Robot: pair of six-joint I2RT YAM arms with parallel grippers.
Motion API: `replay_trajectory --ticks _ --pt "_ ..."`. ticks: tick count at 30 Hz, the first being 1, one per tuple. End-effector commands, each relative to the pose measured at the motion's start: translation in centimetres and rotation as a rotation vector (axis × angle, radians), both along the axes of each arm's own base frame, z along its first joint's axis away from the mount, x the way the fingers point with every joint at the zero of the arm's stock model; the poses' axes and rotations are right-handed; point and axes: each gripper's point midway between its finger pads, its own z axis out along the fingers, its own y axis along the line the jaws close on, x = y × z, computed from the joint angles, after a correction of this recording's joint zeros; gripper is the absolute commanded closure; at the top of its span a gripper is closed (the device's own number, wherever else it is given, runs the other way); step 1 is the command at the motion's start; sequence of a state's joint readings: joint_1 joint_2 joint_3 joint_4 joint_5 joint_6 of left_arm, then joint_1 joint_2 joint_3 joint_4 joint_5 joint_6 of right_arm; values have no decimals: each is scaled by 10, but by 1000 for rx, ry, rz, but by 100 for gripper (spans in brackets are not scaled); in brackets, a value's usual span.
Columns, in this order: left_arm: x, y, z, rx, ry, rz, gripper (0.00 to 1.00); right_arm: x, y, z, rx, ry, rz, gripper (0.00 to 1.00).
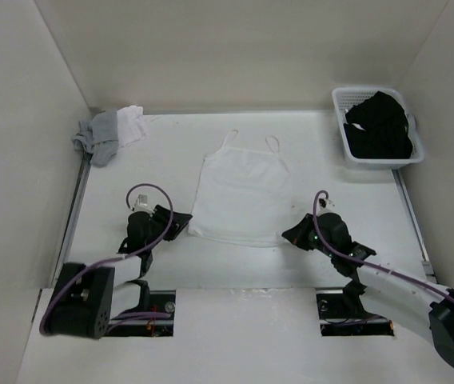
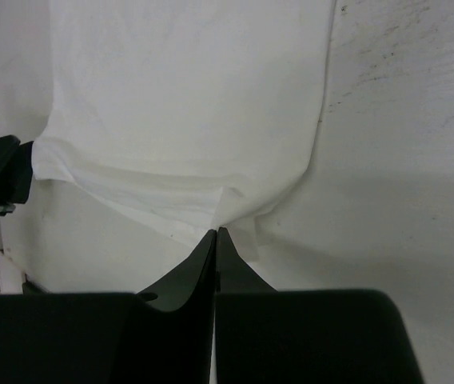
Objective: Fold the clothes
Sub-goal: Flatten the tank top out
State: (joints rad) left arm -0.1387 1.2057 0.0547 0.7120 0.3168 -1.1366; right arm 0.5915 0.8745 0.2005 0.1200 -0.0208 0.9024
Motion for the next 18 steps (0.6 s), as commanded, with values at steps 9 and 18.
replay_trajectory --ticks 9,18 --pt "-28 40 -9 492 132 52 55 8 1 14 21 -44 -31 99" --pt "-24 10 -33 568 163 -68 68 8 2 16 21 -54 -28 98"
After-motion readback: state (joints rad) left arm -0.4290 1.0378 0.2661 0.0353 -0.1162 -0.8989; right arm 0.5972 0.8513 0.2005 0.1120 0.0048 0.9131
